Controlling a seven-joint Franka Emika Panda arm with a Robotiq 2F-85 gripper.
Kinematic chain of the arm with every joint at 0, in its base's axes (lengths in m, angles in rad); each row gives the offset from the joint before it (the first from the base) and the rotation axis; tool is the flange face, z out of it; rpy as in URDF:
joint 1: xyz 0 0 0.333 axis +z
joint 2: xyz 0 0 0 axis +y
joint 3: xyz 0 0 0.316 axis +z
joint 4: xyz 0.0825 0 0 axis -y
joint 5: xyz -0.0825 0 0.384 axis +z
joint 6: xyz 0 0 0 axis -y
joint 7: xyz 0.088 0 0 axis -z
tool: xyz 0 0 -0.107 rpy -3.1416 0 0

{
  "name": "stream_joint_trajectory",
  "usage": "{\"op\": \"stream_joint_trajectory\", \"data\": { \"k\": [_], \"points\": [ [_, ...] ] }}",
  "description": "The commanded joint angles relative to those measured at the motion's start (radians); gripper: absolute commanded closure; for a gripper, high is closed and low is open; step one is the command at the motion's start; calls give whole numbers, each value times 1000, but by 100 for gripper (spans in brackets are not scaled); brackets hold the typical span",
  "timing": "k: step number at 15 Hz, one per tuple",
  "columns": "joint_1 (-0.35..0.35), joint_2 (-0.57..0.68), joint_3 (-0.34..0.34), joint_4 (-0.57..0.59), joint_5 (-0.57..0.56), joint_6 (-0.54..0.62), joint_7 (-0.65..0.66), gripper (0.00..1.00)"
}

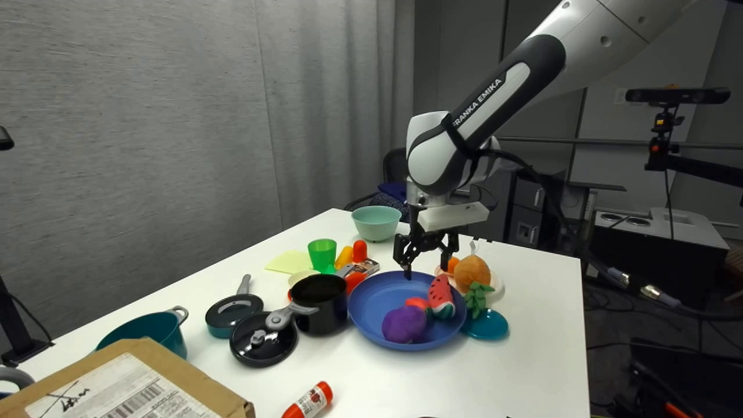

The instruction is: Remove the plush toys from the blue plate

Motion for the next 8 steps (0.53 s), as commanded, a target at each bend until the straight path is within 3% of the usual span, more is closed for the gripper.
{"op": "stream_joint_trajectory", "data": {
  "k": [1,4,5,7,8],
  "points": [
    [24,25,-10,36,-40,-82,50,0],
    [37,33,-15,44,-64,-126,75,6],
    [45,36,-22,50,-90,-155,87,30],
    [47,31,-23,44,-119,-163,96,30],
    [49,34,-17,43,-122,-160,100,9]
  ]
}}
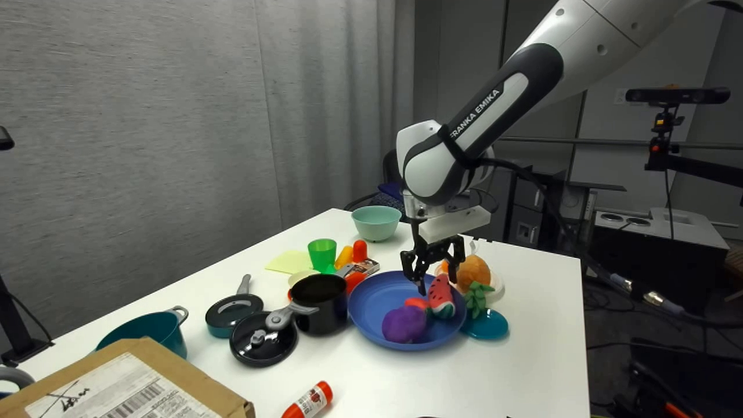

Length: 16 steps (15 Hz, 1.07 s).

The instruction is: Remove the plush toys from the blue plate

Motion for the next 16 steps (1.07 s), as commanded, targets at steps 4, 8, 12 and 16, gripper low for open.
{"op": "stream_joint_trajectory", "data": {
  "k": [4,8,12,16],
  "points": [
    [42,20,-6,11,-51,3,57,0],
    [77,31,-28,12,-120,-26,103,0],
    [85,31,-42,7,-182,-51,135,0],
    [84,26,-47,-18,-224,-17,150,42]
  ]
}}
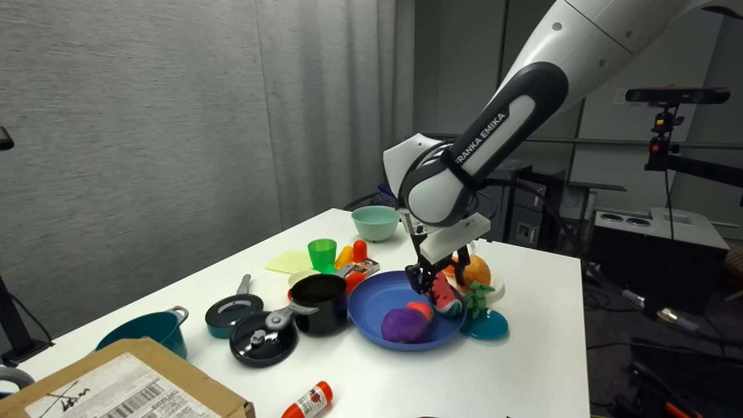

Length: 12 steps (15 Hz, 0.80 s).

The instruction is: Remove the plush toys from the blue plate

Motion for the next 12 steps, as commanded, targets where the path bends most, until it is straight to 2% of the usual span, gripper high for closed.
{"op": "stream_joint_trajectory", "data": {
  "k": [1,7,9,12],
  "points": [
    [18,-1,-20,-14,-44,21,30,49],
    [8,-53,-2,-14,-29,42,-6,95],
    [6,-100,11,-21,-23,89,-34,100],
    [4,-168,53,-36,11,169,-97,98]
  ]
}}
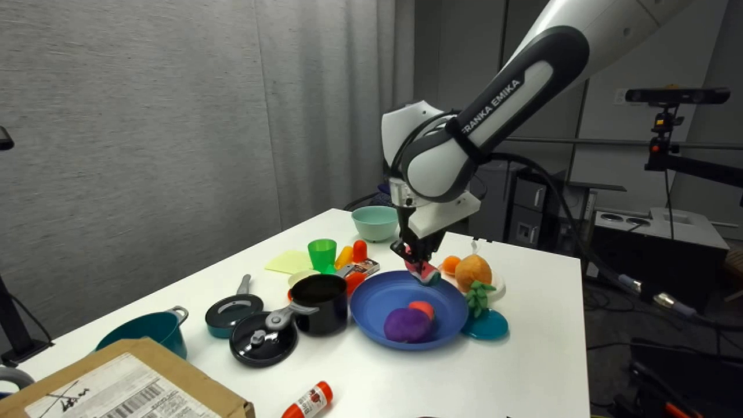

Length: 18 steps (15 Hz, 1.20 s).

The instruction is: Remove the plush toys from the blue plate

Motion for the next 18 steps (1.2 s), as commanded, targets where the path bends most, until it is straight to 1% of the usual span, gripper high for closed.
{"op": "stream_joint_trajectory", "data": {
  "k": [1,2,3,5,8,9,11,13,15,16,18],
  "points": [
    [5,-99,47,-41,35,73,-90,99],
    [7,-113,61,-49,34,92,-108,98],
    [7,-64,39,-6,13,52,-57,92],
    [12,-89,59,-13,13,62,-68,92],
    [12,-93,60,-24,13,68,-74,92],
    [12,-93,60,-27,13,70,-75,98],
    [3,-72,55,-9,22,73,-78,98],
    [7,-56,77,-9,51,78,-104,98],
    [21,-67,115,-37,78,72,-153,98],
    [32,-71,137,-52,90,79,-174,98],
    [38,-84,205,-96,164,105,-249,98]
  ]
}}
